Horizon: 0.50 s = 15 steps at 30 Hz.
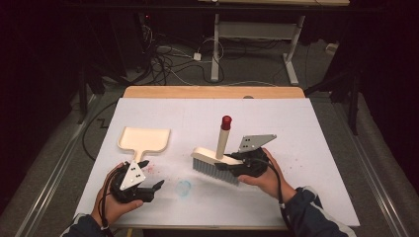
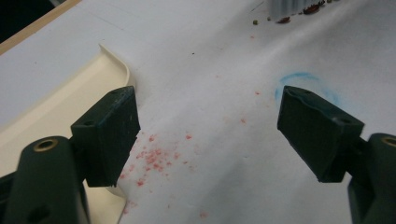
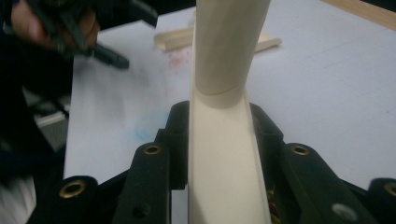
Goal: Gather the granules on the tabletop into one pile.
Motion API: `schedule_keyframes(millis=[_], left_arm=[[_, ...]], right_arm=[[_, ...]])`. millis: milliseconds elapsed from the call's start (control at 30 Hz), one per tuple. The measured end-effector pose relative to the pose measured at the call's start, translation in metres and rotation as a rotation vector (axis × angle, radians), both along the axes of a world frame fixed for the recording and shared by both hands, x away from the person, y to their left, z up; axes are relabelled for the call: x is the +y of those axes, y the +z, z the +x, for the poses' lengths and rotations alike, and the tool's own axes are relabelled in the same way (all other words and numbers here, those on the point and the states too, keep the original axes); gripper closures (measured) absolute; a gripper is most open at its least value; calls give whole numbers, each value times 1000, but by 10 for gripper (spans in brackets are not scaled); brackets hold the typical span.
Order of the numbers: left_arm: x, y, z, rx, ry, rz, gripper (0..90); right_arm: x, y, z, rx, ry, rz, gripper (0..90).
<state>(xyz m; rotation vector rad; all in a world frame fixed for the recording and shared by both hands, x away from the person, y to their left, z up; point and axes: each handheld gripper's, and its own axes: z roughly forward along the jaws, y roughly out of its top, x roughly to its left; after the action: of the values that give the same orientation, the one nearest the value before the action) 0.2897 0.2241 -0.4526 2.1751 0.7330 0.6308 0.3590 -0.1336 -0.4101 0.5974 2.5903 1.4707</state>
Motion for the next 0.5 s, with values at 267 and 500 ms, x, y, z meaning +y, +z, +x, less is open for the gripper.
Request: schedule_keyframes(millis=[267, 500], left_arm=[[0, 0, -2, 13, -3, 7, 201], [1, 0, -2, 17, -4, 2, 201]], right_arm=[[47, -27, -18, 89, -242, 65, 674], [31, -45, -5, 157, -453, 65, 665]])
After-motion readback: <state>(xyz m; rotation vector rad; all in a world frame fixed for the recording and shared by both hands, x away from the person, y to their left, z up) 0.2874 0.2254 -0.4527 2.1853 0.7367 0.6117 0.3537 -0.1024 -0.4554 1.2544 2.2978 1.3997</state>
